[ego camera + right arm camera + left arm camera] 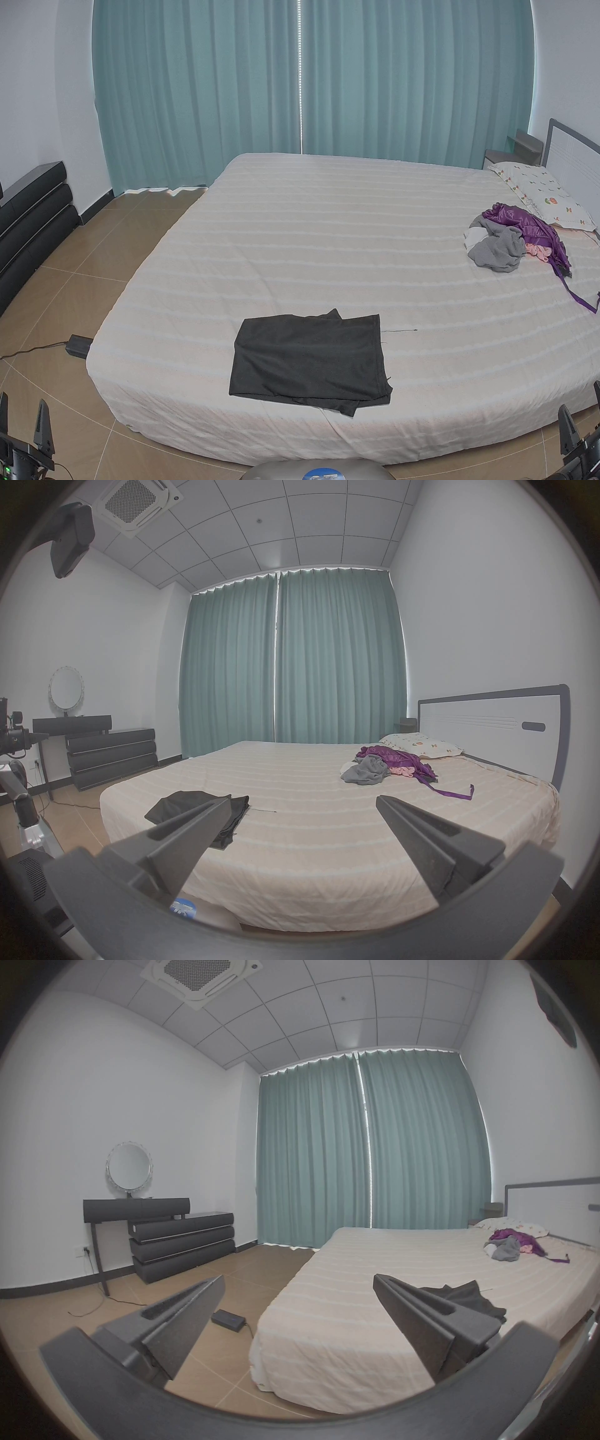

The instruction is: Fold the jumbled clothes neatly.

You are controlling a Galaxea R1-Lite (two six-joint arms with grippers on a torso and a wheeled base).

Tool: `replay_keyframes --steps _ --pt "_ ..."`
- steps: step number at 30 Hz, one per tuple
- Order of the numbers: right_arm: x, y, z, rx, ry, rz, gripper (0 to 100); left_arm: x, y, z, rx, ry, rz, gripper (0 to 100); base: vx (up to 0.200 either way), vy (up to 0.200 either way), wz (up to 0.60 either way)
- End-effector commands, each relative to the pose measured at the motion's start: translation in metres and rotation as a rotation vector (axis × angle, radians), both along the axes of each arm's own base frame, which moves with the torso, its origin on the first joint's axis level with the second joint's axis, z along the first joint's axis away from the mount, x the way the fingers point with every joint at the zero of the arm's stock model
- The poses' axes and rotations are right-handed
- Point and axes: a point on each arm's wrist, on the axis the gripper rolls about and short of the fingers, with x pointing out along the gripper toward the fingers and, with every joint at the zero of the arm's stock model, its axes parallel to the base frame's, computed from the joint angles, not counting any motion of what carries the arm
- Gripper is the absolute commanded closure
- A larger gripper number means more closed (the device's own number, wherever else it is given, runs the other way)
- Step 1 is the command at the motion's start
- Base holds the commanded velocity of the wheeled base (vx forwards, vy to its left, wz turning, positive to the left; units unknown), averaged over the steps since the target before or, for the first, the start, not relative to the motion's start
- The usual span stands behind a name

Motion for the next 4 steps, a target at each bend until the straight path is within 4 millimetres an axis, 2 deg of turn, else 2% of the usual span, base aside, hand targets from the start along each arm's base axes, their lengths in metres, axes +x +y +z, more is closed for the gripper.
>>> replay_keyframes --steps 1,4 --pt "0.0002 0.0 -0.0048 0.0 0.004 -0.001 0 -0.0004 -0.0013 -0.0057 -0.028 -0.014 -0.059 0 0.0 0.0 0.0" --pt "0.0002 0.0 -0.0043 -0.002 0.004 -0.001 0 -0.0003 -0.0024 -0.0059 -0.069 -0.023 -0.113 0 0.0 0.0 0.0"
